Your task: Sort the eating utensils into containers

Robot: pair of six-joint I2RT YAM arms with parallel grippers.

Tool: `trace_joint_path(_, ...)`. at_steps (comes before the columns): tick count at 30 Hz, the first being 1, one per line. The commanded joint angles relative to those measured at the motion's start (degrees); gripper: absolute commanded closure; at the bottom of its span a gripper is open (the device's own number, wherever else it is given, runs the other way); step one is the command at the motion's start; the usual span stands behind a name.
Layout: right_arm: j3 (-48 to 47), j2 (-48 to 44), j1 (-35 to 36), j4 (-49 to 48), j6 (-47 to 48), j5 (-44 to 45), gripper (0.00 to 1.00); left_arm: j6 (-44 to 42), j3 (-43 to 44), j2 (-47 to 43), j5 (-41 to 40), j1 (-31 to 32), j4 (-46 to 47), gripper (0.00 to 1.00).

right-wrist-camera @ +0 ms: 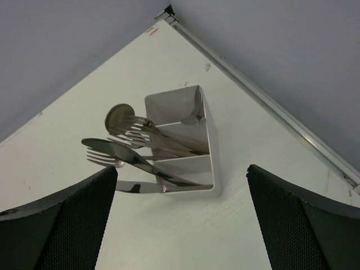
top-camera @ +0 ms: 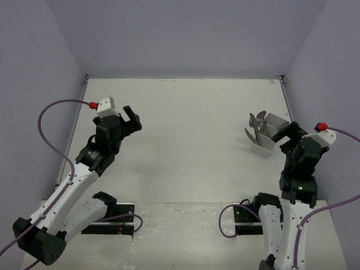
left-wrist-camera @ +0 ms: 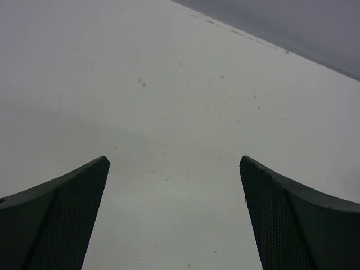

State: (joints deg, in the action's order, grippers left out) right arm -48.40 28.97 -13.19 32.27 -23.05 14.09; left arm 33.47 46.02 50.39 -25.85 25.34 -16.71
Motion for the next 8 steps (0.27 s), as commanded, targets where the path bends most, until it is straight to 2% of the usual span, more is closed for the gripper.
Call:
trace_joint_path(1, 2.1, -3.7, -0.3, 5.2, -1.7, 3.3, 0.01, 2.2, 0.6, -1.8, -1.8, -0.2, -1.8, 0.0)
trace_joint_path(5, 5.5, -10.1, -0.2, 2.3, -1.8, 1.6, 0.01, 1.9, 0.7, -1.7, -1.1, -0.2, -2.4, 0.0)
trace_joint_path(8, 5.7, -10.3, -0.3, 2.1, -1.5, 2.0, 0.01, 1.9, 0.8, -1.8, -1.0, -0.2, -2.8, 0.0)
